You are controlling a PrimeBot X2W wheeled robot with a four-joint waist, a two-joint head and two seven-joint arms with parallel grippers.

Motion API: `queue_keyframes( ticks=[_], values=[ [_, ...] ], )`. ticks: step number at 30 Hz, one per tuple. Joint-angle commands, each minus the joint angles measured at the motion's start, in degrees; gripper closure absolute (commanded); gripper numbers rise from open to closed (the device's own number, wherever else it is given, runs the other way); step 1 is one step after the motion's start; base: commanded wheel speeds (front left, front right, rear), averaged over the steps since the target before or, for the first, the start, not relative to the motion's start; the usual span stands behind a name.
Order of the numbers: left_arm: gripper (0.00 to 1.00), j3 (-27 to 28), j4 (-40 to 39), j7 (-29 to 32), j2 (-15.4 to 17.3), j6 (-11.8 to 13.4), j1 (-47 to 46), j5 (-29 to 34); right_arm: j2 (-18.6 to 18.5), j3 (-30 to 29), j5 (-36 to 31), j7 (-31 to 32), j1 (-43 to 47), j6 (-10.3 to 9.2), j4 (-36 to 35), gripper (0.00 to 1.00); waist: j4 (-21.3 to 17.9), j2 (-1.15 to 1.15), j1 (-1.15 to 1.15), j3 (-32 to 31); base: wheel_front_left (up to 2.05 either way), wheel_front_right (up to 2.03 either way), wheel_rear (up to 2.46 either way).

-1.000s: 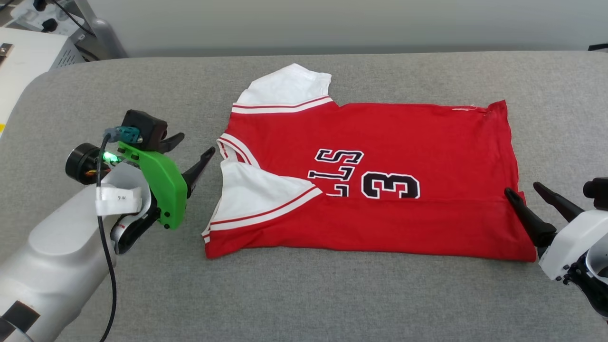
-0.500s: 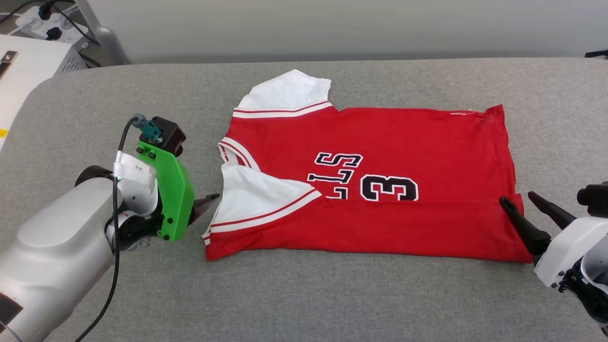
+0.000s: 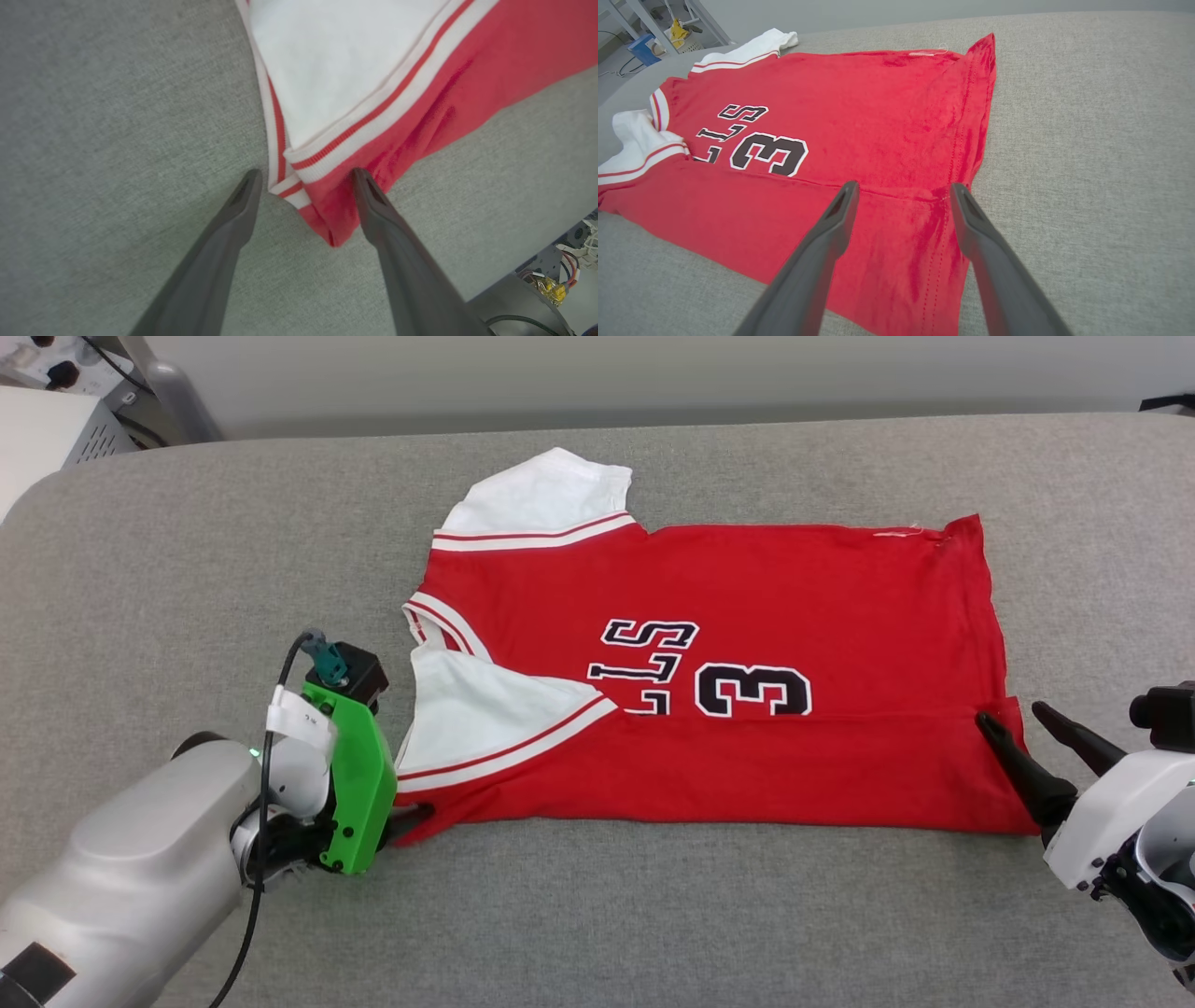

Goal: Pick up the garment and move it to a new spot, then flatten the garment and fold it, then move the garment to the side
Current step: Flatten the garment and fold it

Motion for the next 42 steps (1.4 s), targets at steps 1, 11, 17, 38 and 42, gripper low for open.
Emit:
queue_keyframes(
  ticks=[1, 11, 17, 38, 42],
  values=[
    [0.00, -0.25, 0.64, -0.44, -0.62, -0.15, 1.36, -0.39, 0.42, -0.32, -0.54, 0.23, 0.33, -0.05, -0.21, 0.00, -0.21, 0.00, 0.00, 0.65, 0.00, 0.00, 0.00],
    [1.00, -1.86, 4.06, -4.98, -2.83, -0.15, 4.59, 2.32, 0.96, 0.18, -2.29, 1.39, -1.78, -0.05, -0.44, 0.00, -1.06, 0.00, 0.00, 1.29, 0.00, 0.00, 0.00],
    [1.00, -0.98, 2.72, -11.28, -0.94, -0.15, 3.71, 3.25, -2.16, -0.36, -3.99, 3.14, -3.58, -0.05, -2.10, 0.00, -0.84, 0.00, 0.00, -0.30, 0.00, 0.00, 0.00],
    [1.00, -0.30, -6.59, -15.16, 2.19, 1.94, 1.78, 6.45, -5.16, -3.26, -4.01, 36.78, -3.79, -0.05, -4.08, 0.00, 1.20, 0.00, 0.00, 0.11, 0.00, 0.00, 0.00],
    [1.00, -0.25, -6.95, -15.32, 2.38, 2.10, 1.49, 6.70, -2.71, -3.80, -4.89, 36.88, -3.24, -0.05, -0.65, 0.00, 1.56, 0.00, 0.00, 0.94, 0.00, 0.00, 0.00]
  ],
)
